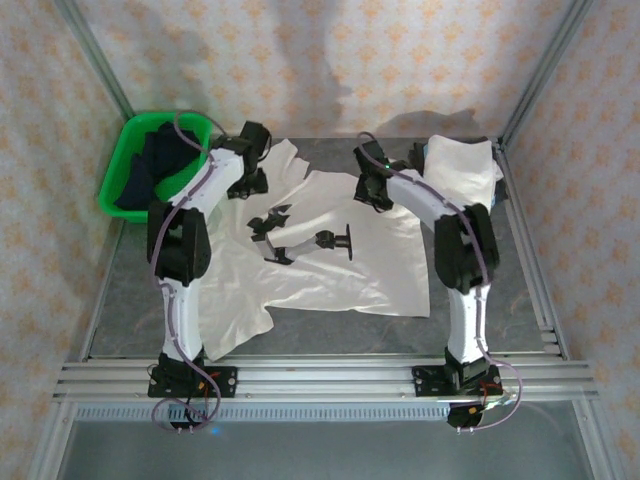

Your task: Fold and stack the t-shirts

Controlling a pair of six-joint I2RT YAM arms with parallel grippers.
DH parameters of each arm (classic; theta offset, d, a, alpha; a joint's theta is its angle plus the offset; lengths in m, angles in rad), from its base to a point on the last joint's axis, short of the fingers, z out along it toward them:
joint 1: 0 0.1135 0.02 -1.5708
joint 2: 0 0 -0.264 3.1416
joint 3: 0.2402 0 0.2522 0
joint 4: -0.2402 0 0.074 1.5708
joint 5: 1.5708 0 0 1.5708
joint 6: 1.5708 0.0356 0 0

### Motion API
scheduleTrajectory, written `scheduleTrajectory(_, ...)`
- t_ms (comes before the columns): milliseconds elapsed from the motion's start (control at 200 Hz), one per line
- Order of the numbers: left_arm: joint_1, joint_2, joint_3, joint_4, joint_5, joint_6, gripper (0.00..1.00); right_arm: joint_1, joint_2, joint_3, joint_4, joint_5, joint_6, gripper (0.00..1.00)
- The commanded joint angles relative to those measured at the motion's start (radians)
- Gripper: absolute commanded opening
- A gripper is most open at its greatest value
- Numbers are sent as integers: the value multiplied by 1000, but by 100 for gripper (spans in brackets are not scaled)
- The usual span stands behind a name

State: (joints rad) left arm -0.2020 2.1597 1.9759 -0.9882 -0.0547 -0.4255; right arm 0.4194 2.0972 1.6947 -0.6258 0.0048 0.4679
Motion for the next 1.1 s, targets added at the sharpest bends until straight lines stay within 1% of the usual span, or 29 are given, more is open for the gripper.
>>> scheduleTrajectory(0,1,139,138,-87,39,26,54,-14,103,97,-15,63,46,40)
scheduleTrajectory(40,-2,174,184,-94,38,23,54,-14,135,120,-6,92,80,36)
scheduleTrajectory(145,-5,230,232,-96,41,11,54,-15,211,177,23,69,115,34)
scheduleTrajectory(280,3,227,213,-85,2,7,54,-18,335,338,-85,52,139,34)
scheduleTrajectory(455,38,210,169,-53,19,7,54,-17,492,566,-214,10,181,37)
scheduleTrajectory(500,46,214,170,-58,22,9,53,-17,525,611,-213,-20,177,38)
scheduleTrajectory(601,55,228,183,-53,33,17,54,-15,608,758,-217,-147,125,41)
scheduleTrajectory(681,55,262,227,-65,35,30,54,-8,643,859,-260,-181,75,45)
scheduleTrajectory(746,56,298,280,-94,32,32,54,-1,633,861,-271,-153,51,48)
scheduleTrajectory(851,66,338,321,-114,31,28,55,-12,619,818,-226,-128,24,51)
scheduleTrajectory(911,77,345,319,-114,30,24,54,-31,635,818,-222,-123,40,51)
scheduleTrajectory(996,97,351,308,-122,23,16,54,-66,659,851,-259,-158,69,51)
scheduleTrajectory(1096,122,345,273,-127,19,7,53,-87,634,835,-280,-115,67,51)
